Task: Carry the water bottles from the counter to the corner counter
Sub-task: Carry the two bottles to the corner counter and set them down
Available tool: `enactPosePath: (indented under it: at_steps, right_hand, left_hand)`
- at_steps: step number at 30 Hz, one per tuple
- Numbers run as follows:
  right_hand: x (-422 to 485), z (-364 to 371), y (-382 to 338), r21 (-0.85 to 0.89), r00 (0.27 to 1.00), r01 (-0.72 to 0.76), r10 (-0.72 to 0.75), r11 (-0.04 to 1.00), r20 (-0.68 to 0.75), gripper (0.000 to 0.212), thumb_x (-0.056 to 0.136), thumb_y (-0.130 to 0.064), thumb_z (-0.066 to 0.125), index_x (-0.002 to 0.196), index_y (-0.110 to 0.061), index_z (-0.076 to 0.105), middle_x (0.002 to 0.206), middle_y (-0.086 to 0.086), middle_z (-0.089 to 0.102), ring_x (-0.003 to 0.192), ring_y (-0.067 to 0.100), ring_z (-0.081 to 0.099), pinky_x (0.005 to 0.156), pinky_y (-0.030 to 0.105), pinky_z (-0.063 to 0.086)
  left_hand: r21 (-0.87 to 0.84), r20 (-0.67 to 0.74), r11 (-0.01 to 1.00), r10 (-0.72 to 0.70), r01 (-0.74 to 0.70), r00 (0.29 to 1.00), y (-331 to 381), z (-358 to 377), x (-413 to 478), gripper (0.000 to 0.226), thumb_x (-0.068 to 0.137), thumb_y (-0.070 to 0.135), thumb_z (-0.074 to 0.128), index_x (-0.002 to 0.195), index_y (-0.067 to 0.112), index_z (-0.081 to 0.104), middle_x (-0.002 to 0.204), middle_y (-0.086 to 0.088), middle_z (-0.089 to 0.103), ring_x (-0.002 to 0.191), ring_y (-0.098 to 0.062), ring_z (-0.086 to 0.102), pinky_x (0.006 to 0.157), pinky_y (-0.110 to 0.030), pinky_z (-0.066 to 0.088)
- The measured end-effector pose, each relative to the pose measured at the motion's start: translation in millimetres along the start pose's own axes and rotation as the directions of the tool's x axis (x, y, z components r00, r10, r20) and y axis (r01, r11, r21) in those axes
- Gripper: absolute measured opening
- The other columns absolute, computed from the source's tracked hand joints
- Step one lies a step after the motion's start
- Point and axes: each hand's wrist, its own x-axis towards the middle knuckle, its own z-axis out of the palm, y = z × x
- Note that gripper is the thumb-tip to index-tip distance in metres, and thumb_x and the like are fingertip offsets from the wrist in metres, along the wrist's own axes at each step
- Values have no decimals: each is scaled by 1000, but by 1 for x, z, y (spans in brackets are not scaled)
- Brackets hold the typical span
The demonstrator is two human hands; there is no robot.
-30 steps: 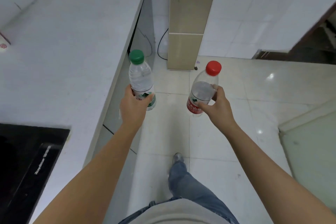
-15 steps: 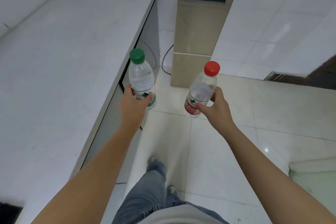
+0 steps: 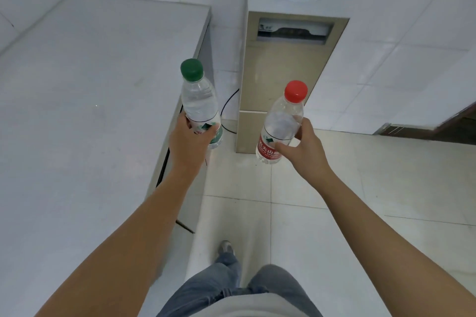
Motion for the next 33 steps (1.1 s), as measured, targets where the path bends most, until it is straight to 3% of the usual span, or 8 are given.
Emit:
enactPosePath:
  at_steps: [4,10,14,17,21,26,29,33]
  right_hand:
    - [49,7,-9,31,1000,-3,4,1000,-10,53,72,-24,72,114,-20,40,104,-7,54,95,12,53,75,32,50]
    - [130,24,-15,33,1000,12,-13,999,10,54,72,-22,72,116,-16,41,101,-8,53,85,3,51,64,11,40]
    - [191,36,-16,42,996,59,-62,997,63,52,71,-19,73,114,-18,42,97,-13,52,81,-5,51,60,7,42]
    - [240,43,-21,63,986,92,-100,994,133,56,70,-23,74,116,-19,42,92,-25,51,82,-11,51,61,4,42]
    - [301,51,-35,115,958,119,-144,986,247,54,69,-24,74,113,-27,43,93,-27,53,85,-13,54,63,5,43]
    - [362,66,-56,185,904,143,-204,972,376,56,72,-19,73,116,-28,40,97,-26,53,85,-23,50,59,-4,40]
    - [387,81,-68,198,882,165,-235,966,408,56,72,-17,73,117,-24,40,96,-25,52,86,-17,50,60,-5,39]
    - [410,105,-81,196,859,190,-259,962,441,58,72,-20,73,119,-23,39,98,-22,53,88,-9,52,61,1,43]
  left_hand:
    - [49,-22,999,25,-24,999,8,12,50,53,69,33,79,110,9,56,95,-1,66,85,-18,60,76,-30,49]
    - [37,-65,999,-3,5,998,10,31,117,54,69,34,79,111,12,55,90,11,60,84,-11,58,69,-17,42]
    - [-19,-126,997,-79,77,989,12,47,161,55,66,37,79,112,19,55,88,19,60,87,-7,60,72,-16,46]
    - [-48,-202,994,-104,96,974,20,59,198,58,66,36,79,116,16,55,100,10,64,92,-8,61,75,-17,47]
    - [-65,-310,991,-131,117,942,33,71,245,59,66,35,79,116,15,56,102,8,64,92,-7,61,77,-19,48]
    - [-88,-424,987,-159,134,891,41,78,284,56,68,32,79,117,16,55,98,11,62,82,6,58,72,-10,44]
    - [-87,-476,981,-192,171,858,41,73,296,56,69,32,78,117,17,55,94,14,60,77,14,56,64,-2,40]
    - [-74,-532,975,-217,210,818,36,61,311,61,71,33,78,123,16,52,104,11,60,91,-4,58,74,-15,43]
